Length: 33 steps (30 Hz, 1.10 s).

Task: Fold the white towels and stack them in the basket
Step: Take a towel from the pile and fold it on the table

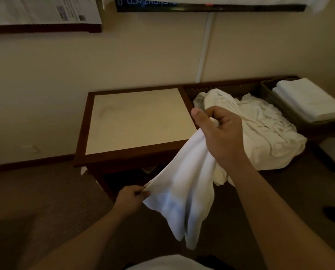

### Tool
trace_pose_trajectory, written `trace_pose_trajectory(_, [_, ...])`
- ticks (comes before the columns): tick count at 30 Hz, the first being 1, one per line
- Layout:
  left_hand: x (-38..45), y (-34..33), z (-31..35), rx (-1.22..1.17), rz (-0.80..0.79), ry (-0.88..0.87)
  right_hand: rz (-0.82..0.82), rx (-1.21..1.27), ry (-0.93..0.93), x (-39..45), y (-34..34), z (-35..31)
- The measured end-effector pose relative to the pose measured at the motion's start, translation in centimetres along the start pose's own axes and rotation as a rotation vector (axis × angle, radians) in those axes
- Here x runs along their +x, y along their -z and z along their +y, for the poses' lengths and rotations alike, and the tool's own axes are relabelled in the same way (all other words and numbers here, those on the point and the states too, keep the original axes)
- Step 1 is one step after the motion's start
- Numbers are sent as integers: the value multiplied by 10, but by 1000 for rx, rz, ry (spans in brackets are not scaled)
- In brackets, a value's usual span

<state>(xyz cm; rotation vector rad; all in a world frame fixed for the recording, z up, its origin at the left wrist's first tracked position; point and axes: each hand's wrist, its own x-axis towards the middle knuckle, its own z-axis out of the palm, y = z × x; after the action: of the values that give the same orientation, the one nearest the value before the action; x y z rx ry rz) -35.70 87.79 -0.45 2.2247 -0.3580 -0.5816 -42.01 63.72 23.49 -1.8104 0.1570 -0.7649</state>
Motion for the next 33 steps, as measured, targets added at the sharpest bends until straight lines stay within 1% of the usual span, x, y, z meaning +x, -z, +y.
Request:
trace_pose_trajectory(2, [5, 11, -3, 12, 2, 0, -4, -76, -9, 3, 4, -1])
trace_pose_trajectory(5, [11, 41, -16, -5, 76, 18, 2, -201, -131, 5, 15, 6])
trace_pose_trajectory(9, [25, 79, -13, -73, 179, 15, 133, -134, -234, -7, 22, 22])
trace_pose_trajectory(13, [36, 107, -15, -118, 196, 64, 52, -204, -287, -14, 24, 48])
trace_pose_trajectory(15, [36, 120, -23, -72, 224, 78, 27, -259, -313, -16, 26, 61])
trace_pose_trajectory(18, [31, 131, -27, 77, 311, 75, 61, -281, -351, -25, 27, 80])
trace_pose_trajectory(23, [27, 135, -22, 153, 444, -29, 143, -272, -395, -34, 29, 109])
trace_pose_trajectory(26, [31, 135, -20, 245, 424, -59, 132, -223, -405, -30, 33, 116])
trace_pose_trajectory(28, [33, 130, -20, 380, 374, -173, 194, -177, -363, -28, 37, 116])
trace_pose_trajectory(30, [32, 123, -22, 503, 314, -298, 235, -203, -312, -22, 46, 121])
trace_pose_trajectory(31, [31, 120, -16, 502, 285, -290, 187, -262, -318, -16, 54, 125])
trace_pose_trajectory(33, [27, 115, -2, 425, 229, -161, 35, -375, -413, -4, 70, 137])
